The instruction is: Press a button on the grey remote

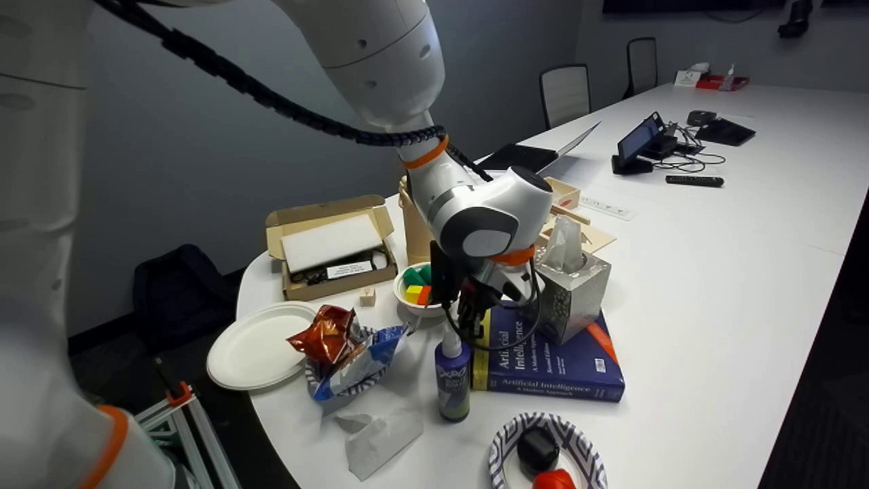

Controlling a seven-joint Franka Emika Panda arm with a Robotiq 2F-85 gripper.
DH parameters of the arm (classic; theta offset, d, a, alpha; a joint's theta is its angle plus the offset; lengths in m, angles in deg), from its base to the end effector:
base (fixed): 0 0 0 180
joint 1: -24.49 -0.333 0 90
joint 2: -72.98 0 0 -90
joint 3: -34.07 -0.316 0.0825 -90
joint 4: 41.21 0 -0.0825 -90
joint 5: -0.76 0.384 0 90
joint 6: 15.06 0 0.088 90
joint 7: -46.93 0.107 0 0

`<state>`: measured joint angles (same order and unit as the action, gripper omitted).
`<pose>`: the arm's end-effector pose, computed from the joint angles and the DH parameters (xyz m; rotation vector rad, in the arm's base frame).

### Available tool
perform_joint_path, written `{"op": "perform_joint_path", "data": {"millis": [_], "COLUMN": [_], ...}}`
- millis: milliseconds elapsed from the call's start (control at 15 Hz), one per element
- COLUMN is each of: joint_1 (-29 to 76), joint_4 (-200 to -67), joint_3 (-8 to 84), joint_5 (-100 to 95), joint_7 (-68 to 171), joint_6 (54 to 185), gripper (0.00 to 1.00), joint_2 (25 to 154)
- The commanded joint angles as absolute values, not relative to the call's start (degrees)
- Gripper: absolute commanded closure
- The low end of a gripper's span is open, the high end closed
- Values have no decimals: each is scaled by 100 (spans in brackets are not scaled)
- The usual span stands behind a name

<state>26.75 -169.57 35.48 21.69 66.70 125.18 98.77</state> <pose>0.5121 -0.0333 0.1471 -2.7757 1.0417 0.3904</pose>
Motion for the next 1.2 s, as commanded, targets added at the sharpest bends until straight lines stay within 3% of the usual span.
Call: {"op": "perform_joint_path", "data": {"millis": [0, 533, 600, 733, 1133], "joint_1": [2761, 2906, 2870, 2807, 2651], "joint_4": [-17081, -17025, -17025, -17006, -16626], "joint_3": [3601, 3641, 3659, 3668, 3573], "joint_5": [2261, 2301, 2215, 2076, 1511], "joint_7": [6640, 6502, 6542, 6625, 6755], "joint_6": [12324, 11207, 11058, 10748, 9493], "gripper": [100, 100, 74, 68, 21], "joint_2": [9541, 8699, 8522, 8152, 7157]}}
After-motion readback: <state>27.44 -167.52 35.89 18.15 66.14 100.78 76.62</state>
